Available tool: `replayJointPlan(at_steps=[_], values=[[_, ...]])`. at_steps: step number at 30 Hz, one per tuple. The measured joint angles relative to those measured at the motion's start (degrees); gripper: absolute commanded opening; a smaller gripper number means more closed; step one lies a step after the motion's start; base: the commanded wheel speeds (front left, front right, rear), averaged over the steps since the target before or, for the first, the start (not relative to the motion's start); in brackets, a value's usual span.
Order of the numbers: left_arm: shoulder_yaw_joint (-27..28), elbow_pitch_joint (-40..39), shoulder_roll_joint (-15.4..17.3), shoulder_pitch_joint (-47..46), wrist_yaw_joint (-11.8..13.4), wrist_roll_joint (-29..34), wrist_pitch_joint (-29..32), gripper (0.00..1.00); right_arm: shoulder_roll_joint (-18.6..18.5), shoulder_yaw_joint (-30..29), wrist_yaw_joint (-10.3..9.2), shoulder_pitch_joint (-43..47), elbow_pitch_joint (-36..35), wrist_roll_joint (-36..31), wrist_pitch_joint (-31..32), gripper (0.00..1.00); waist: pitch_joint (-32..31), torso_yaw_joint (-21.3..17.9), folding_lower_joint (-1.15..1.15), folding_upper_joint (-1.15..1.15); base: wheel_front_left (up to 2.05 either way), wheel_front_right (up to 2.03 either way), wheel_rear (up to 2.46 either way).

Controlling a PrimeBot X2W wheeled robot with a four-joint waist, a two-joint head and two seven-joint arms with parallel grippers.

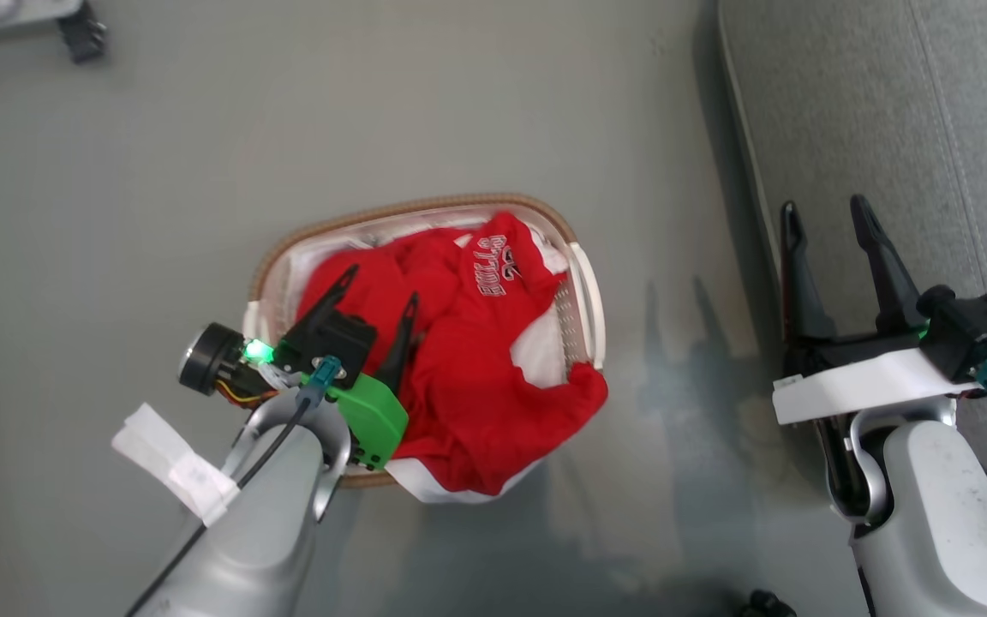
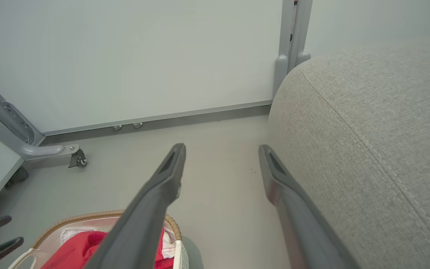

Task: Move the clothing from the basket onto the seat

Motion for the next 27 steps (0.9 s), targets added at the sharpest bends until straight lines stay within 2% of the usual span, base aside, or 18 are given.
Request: replayJointPlan(at_steps=[5,10,12,24,25,26,27], values=[[-1.5,7.6,1.3,-4.5,0.8,2.1,0.0,1.0,0.0,0.6,0.0,-1.4,-0.6,2.0,0.0,1.0,4.9,-3.0,0.0,0.0,0.0,0.0,0.0],[-2.6,14.9,1.9,-8.5,2.9,3.9,0.0,1.0,0.0,1.7,0.0,-1.8,-0.7,3.3,0.0,1.0,9.1,-5.9,0.0,0.0,0.0,0.0,0.0],[-2.4,17.1,2.1,-9.4,4.7,4.0,0.0,1.0,0.0,2.1,0.0,-2.3,-0.7,3.8,0.0,1.0,10.4,-6.9,0.0,0.0,0.0,0.0,0.0],[-1.8,24.8,3.6,-14.6,8.9,3.3,0.0,1.0,0.0,4.4,0.0,-4.2,-1.0,5.4,0.0,1.0,15.7,-10.8,0.0,0.0,0.0,0.0,0.0],[-1.7,25.2,3.6,-14.8,9.1,3.1,0.0,0.85,0.0,4.3,0.0,-4.3,-1.0,5.4,0.0,1.0,16.0,-11.0,0.0,0.0,0.0,0.0,0.0],[-1.6,25.5,3.6,-15.0,9.1,3.0,0.0,0.45,0.0,4.3,0.0,-4.3,-1.0,5.4,0.0,1.0,16.1,-11.1,0.0,0.0,0.0,0.0,0.0],[-1.6,25.7,3.5,-15.2,9.1,2.8,0.0,0.23,0.0,4.1,0.0,-4.4,-1.0,5.4,0.0,1.0,16.3,-11.2,0.0,0.0,0.0,0.0,0.0]])
